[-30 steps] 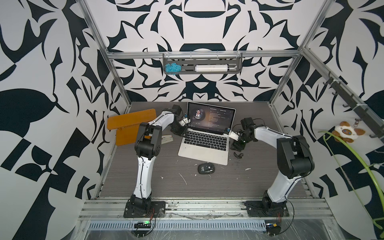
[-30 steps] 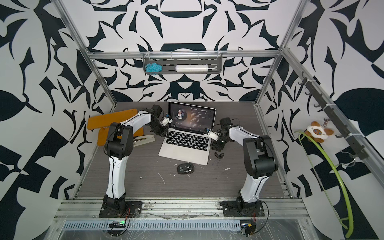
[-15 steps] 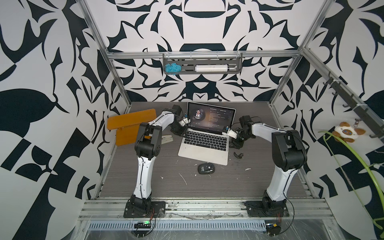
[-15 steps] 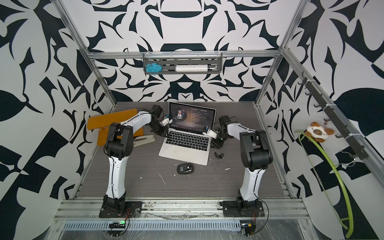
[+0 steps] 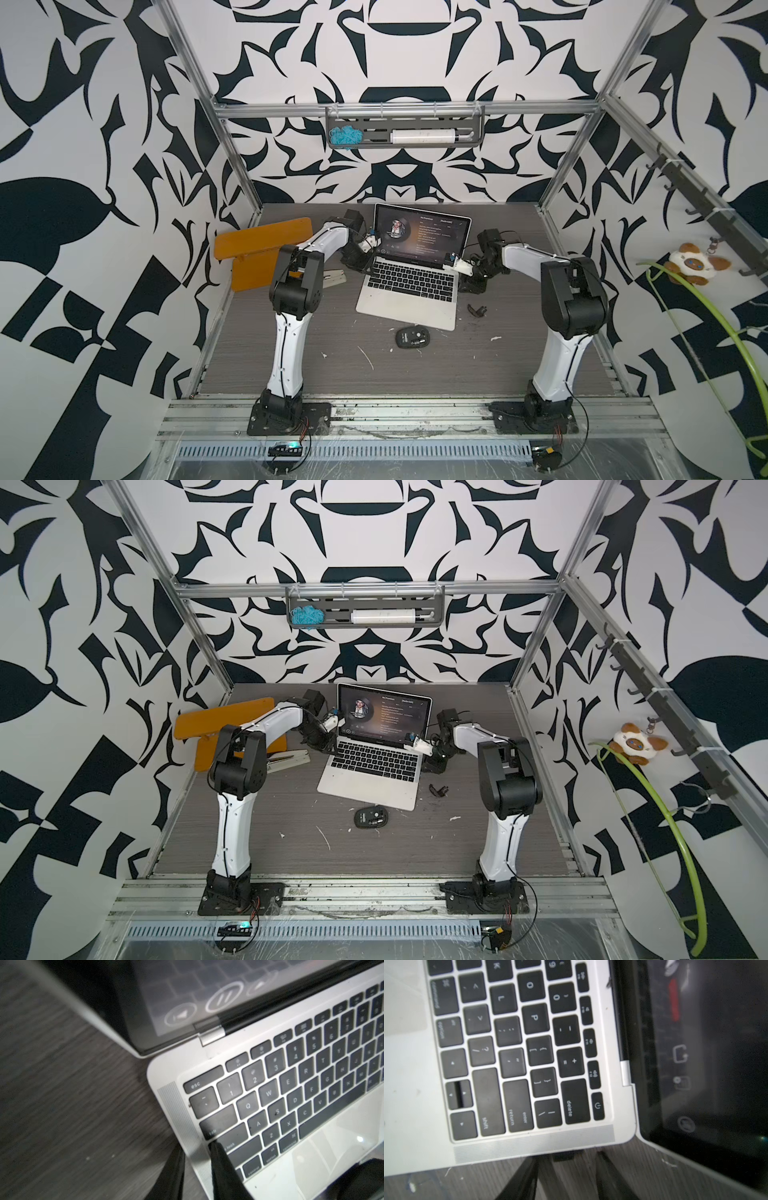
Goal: Remove the wireless mouse receiver from the laptop
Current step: Take out the USB plug from the USB port.
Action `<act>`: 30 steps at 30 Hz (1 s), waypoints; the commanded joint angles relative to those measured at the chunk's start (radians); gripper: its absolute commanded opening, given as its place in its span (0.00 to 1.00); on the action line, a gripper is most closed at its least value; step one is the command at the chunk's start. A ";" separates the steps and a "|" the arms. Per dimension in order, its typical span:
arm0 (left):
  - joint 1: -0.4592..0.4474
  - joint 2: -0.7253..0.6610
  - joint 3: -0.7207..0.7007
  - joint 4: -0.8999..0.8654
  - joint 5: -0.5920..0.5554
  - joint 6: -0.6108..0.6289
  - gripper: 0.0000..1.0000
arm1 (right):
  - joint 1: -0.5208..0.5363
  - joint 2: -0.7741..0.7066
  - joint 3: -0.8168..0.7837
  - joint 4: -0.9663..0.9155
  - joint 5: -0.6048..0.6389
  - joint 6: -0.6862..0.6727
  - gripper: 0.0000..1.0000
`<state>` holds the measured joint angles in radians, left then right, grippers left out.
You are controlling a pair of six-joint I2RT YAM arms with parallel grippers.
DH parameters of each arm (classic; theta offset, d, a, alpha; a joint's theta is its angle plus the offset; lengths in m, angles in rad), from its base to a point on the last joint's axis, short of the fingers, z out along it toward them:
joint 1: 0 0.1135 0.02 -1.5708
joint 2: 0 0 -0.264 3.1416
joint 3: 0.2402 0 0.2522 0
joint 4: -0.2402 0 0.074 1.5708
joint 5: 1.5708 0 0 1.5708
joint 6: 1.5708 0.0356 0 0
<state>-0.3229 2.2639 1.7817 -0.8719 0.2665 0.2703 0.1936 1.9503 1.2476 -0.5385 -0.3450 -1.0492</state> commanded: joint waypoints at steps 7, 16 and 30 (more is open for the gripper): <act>-0.013 0.097 -0.058 -0.060 -0.047 -0.003 0.25 | 0.058 0.012 -0.053 0.090 -0.018 0.074 0.22; -0.014 0.101 -0.057 -0.073 -0.122 -0.017 0.25 | 0.060 -0.035 -0.125 0.154 -0.016 0.085 0.10; -0.025 0.167 0.003 -0.151 -0.187 -0.105 0.24 | 0.053 -0.094 -0.133 0.137 0.081 0.068 0.02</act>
<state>-0.3428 2.2887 1.8336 -0.9276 0.2020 0.2073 0.2260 1.8671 1.1320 -0.4065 -0.2714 -0.9756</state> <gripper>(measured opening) 0.237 0.142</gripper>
